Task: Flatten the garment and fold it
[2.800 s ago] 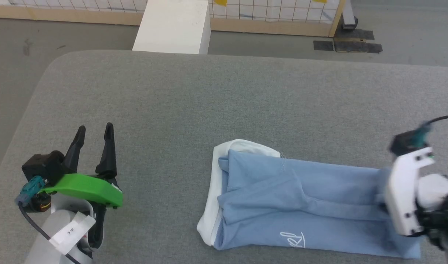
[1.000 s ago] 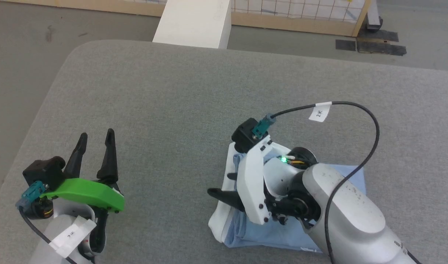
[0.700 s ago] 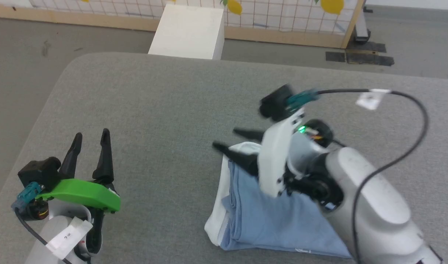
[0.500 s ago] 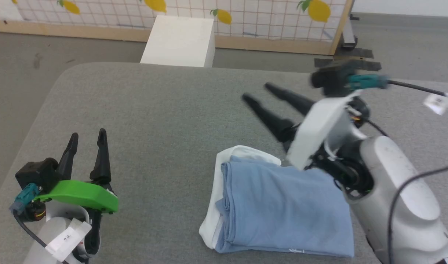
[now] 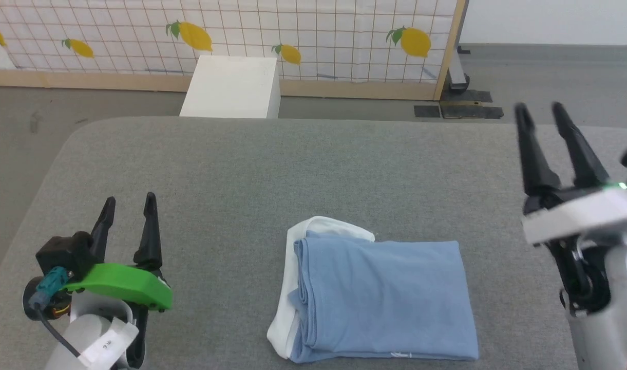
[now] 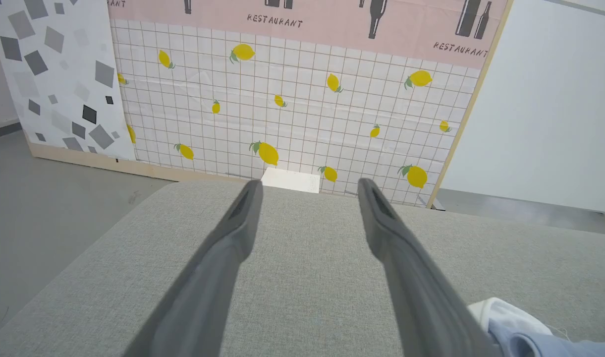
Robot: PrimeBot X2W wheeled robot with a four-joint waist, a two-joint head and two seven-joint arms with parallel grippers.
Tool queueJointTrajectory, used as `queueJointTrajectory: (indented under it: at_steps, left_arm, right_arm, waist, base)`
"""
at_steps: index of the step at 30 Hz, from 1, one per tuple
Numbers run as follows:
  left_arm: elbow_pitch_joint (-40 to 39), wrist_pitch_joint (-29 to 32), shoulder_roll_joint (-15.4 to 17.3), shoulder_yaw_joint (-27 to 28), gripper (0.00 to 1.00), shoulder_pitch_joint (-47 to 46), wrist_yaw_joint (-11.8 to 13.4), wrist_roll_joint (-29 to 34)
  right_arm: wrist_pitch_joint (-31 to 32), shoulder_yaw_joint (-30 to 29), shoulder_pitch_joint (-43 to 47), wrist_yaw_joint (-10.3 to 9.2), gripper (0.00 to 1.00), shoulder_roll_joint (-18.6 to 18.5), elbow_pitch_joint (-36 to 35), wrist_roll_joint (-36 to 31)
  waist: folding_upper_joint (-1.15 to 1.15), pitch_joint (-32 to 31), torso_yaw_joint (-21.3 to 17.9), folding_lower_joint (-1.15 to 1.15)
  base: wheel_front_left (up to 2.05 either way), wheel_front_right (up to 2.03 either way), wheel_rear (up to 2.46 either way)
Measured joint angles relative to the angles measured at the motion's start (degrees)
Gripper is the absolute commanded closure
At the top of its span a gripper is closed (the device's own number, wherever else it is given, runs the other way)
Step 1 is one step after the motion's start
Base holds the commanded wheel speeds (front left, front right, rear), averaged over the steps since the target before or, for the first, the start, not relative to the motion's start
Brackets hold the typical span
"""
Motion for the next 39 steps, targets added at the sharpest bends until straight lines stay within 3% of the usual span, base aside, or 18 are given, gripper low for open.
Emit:
queueJointTrajectory:
  at_steps: [10,23,39]
  left_arm:
    - [0.1,-0.1,0.0,-1.9,0.00,0.1,1.3,2.9]
    - [2.6,-0.2,-0.2,-3.0,0.00,1.1,2.0,3.3]
    - [4.3,1.1,0.0,-4.2,0.00,1.8,2.0,3.1]
  right_arm:
    - [-5.1,-7.8,10.3,0.00,0.00,2.1,-1.5,-8.2]
    - [-4.4,-8.6,18.1,0.00,0.00,3.9,-0.3,-13.7]
    - [-2.4,-9.9,19.1,0.00,0.00,5.7,2.0,-17.5]
  waist:
    - [0.00,0.3,0.0,0.00]
    - [0.00,-0.6,0.3,0.00]
    - [0.00,-0.3,0.2,0.00]
  base:
    - [0.00,0.00,0.00]
    - [0.00,0.00,0.00]
    - [0.00,0.00,0.00]
